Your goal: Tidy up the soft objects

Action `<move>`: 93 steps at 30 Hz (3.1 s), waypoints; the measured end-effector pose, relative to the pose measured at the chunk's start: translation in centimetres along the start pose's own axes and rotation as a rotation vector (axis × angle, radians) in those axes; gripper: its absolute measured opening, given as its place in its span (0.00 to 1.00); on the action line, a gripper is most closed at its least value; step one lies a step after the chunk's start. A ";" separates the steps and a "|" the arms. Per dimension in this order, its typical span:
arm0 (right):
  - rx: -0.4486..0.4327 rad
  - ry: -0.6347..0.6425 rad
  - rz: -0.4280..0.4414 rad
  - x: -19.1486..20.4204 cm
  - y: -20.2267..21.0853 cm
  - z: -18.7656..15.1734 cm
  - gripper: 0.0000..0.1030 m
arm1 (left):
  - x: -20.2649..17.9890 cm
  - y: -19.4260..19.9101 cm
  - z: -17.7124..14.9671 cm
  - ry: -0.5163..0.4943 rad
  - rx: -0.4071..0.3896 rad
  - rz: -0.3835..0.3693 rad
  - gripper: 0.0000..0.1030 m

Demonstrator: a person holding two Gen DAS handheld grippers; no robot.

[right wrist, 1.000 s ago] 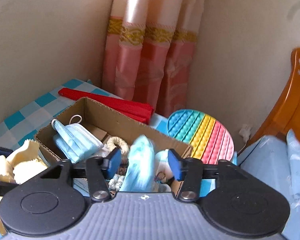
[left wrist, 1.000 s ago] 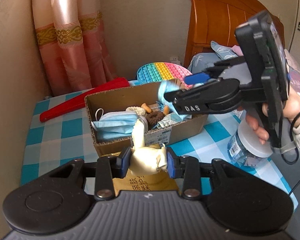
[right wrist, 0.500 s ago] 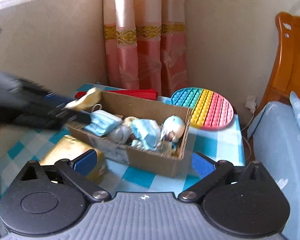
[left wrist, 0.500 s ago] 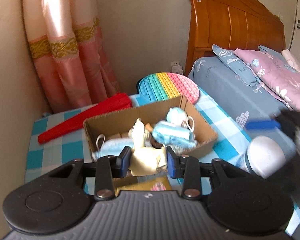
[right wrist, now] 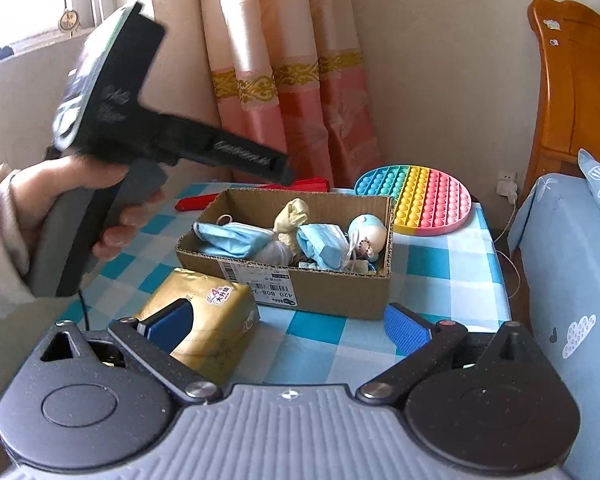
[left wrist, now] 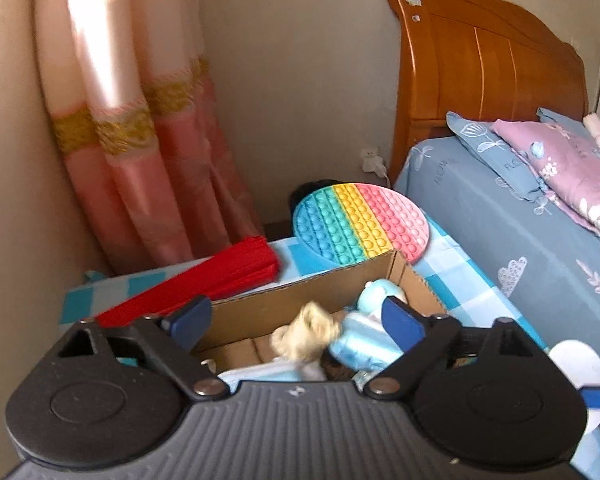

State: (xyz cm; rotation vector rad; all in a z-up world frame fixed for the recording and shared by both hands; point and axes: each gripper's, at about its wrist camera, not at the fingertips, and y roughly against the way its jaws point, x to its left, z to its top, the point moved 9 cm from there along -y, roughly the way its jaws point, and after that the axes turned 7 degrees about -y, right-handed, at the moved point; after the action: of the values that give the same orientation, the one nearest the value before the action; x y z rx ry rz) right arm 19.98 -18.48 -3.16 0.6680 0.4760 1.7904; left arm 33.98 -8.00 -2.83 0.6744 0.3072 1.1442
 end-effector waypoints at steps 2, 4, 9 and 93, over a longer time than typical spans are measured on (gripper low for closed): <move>-0.004 -0.016 -0.011 -0.1 0.3 0.0 1.00 | 0.2 1.1 -0.4 -0.011 -0.012 0.028 0.97; -0.008 -0.023 -0.042 -0.3 0.7 0.0 1.00 | 0.5 2.3 -0.7 -0.008 -0.021 0.053 0.99; 0.021 -0.047 -0.173 -1.2 1.4 -0.8 1.00 | 0.4 6.5 -2.9 -0.014 -0.051 0.113 1.00; 0.020 -0.061 -0.318 2.3 8.3 -4.6 1.00 | -3.5 20.1 -13.9 0.189 0.014 0.236 0.99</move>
State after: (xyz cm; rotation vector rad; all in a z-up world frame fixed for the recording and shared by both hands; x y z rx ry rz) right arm 10.39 -18.78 -1.03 0.6211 0.5278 1.4635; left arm 10.23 -1.63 -1.08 0.6276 0.4035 1.4361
